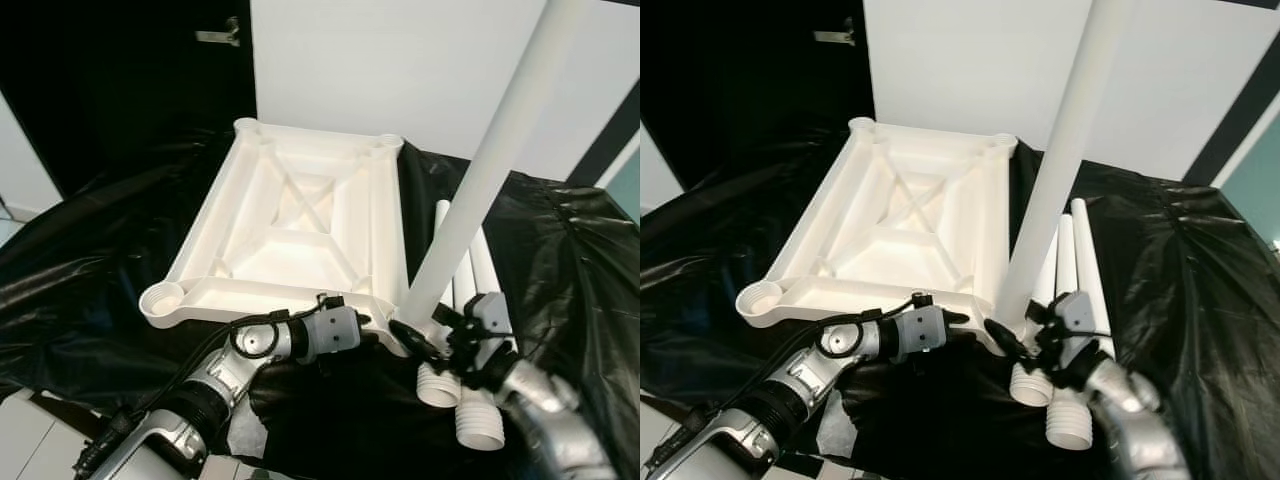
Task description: Building children table
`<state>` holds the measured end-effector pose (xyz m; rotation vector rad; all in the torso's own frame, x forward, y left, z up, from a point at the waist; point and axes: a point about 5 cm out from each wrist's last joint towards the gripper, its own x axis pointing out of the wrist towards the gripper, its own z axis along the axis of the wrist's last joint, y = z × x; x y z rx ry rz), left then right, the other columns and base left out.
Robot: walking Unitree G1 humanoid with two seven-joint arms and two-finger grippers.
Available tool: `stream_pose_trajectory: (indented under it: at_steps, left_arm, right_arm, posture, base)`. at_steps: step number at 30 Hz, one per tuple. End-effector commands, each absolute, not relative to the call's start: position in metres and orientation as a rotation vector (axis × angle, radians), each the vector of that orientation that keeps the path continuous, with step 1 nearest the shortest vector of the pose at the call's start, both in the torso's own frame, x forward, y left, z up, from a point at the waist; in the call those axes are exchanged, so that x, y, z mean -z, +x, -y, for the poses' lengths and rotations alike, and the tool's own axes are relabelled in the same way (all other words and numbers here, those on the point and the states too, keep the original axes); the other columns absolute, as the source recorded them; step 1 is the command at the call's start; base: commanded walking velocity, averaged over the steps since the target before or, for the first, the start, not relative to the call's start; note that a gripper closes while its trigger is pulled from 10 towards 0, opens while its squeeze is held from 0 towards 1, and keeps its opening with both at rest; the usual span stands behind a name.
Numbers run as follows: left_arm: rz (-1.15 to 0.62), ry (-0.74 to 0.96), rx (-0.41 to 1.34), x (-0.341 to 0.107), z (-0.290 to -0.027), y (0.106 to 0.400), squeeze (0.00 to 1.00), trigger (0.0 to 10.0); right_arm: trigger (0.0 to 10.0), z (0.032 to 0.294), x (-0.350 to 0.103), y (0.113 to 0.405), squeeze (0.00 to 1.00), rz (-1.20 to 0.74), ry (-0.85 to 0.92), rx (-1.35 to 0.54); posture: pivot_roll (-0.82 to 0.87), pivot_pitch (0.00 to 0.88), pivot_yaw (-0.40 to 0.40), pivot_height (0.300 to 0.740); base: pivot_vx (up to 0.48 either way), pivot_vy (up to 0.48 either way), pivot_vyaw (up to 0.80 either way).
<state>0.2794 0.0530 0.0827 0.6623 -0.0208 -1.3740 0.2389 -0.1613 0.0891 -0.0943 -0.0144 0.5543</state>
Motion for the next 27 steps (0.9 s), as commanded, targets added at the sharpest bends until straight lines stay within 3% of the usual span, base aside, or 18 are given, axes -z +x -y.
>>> stream_pose_trajectory:
  at_steps: [1,2,10,11,12,13,14,15,19,20,27]
  left_arm:
    - [-0.121,0.717,1.546,-0.054,-0.058,0.257,0.00,10.0]
    - [-0.123,0.718,1.550,-0.054,-0.059,0.257,0.00,10.0]
    - [-0.124,0.727,1.552,-0.055,-0.061,0.258,0.00,10.0]
    - [-0.125,0.729,1.552,-0.054,-0.062,0.258,0.00,10.0]
    - [-0.125,0.729,1.552,-0.054,-0.062,0.258,0.00,10.0]
    - [-0.126,0.730,1.553,-0.054,-0.062,0.258,0.00,10.0]
    - [-0.127,0.730,1.553,-0.054,-0.062,0.258,0.00,10.0]
    - [-0.128,0.731,1.553,-0.054,-0.062,0.258,0.00,10.0]
    - [-0.128,0.730,1.552,-0.054,-0.062,0.259,0.00,10.0]
    - [-0.128,0.729,1.551,-0.054,-0.061,0.259,0.00,10.0]
    - [-0.127,0.724,1.547,-0.054,-0.060,0.258,0.00,10.0]
  right_arm:
    - [0.0,0.192,-0.077,0.239,0.00,-0.045,-0.171,-0.275]
    - [0.0,0.190,-0.079,0.237,0.00,-0.006,-0.210,-0.191]
    - [0.0,0.185,-0.080,0.238,0.00,0.006,-0.235,-0.129]
    - [1.9,0.186,-0.079,0.239,0.00,-0.003,-0.236,-0.132]
    - [1.9,0.186,-0.079,0.239,0.00,-0.003,-0.236,-0.132]
    - [7.4,0.186,-0.079,0.241,0.00,-0.011,-0.239,-0.144]
    - [10.0,0.186,-0.079,0.244,0.00,-0.016,-0.240,-0.153]
    - [10.0,0.186,-0.081,0.248,1.00,-0.013,-0.224,-0.181]
    - [10.0,0.185,-0.083,0.255,1.00,-0.023,-0.196,-0.249]
    - [10.0,0.184,-0.085,0.259,0.00,-0.037,-0.186,-0.315]
    - [10.0,0.183,-0.100,0.268,0.00,-0.058,-0.173,-0.604]
  posture:
    - [0.23,0.000,-0.076,0.740]
    - [0.23,0.000,-0.072,0.740]
    - [0.23,0.000,-0.066,0.740]
    - [0.23,0.000,-0.066,0.740]
    - [0.23,0.000,-0.066,0.740]
    - [0.23,0.000,-0.067,0.740]
    - [0.23,0.000,-0.069,0.740]
    - [0.23,0.000,-0.071,0.740]
    - [0.23,0.000,-0.073,0.740]
    - [0.24,0.000,-0.076,0.740]
    - [0.24,0.000,-0.082,0.740]
  base:
    - [0.000,0.000,0.00]
    - [0.000,0.000,0.00]
    - [0.000,0.000,0.00]
    - [0.000,0.000,0.00]
    - [0.000,0.000,0.00]
    - [0.000,0.000,0.00]
    - [0.000,0.000,0.00]
    - [0.000,0.000,0.00]
    - [0.000,0.000,0.00]
    - [0.000,0.000,0.00]
    - [0.000,0.000,0.00]
